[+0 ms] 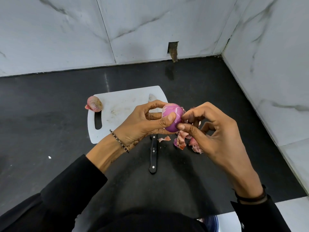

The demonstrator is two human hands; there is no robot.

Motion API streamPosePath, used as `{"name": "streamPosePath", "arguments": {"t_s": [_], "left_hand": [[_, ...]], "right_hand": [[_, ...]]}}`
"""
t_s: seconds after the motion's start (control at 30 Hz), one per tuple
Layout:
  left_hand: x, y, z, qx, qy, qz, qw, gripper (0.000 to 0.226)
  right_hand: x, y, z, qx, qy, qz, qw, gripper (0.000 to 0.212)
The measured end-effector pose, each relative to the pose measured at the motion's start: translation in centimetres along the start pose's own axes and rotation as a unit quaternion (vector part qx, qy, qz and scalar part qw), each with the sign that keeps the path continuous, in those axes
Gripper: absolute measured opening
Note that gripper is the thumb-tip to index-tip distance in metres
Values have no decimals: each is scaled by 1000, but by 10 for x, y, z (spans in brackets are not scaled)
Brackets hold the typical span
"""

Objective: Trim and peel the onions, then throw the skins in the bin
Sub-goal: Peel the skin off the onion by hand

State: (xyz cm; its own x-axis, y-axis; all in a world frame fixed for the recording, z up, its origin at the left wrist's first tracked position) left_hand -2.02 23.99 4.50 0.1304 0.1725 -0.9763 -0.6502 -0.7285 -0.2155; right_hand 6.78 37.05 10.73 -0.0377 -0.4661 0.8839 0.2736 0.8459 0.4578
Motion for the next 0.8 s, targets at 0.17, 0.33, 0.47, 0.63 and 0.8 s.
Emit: {"name": "streamPosePath", "arguments": {"t_s": [0.17,0.33,0.47,0.63,0.8], "left_hand": [[8,-2,0,-3,22,-18,1000,72],[16,-7,-1,-9,49,-82,995,81],[14,-9,-1,-12,42,-113,993,89],[15,-5,-2,-13,37,-93,995,91],[14,-2,1,-22,17,-75,997,80]], "right_hand": [[-8,-6,5,21,-12,-28,999,11],[-6,-7,4,2,12,-45,999,9],[-8,8,1,-55,-15,50,997,24],[5,8,-2,-39,41,-21,998,28],[11,11,-4,-49,90,-93,990,24]]}}
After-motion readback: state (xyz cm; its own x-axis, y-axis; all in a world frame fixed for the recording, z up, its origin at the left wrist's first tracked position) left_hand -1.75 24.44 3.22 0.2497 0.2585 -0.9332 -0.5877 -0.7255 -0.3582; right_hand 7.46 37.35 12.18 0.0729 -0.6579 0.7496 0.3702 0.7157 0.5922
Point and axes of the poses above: each hand's wrist, its own z-axis towards the middle knuckle, its own y-axis out of the back of the hand, x = y × z, the point moved 9 cm from there along z, towards the middle knuckle, and after that the axes turned 14 degrees about -y, right-handed, at the moved point
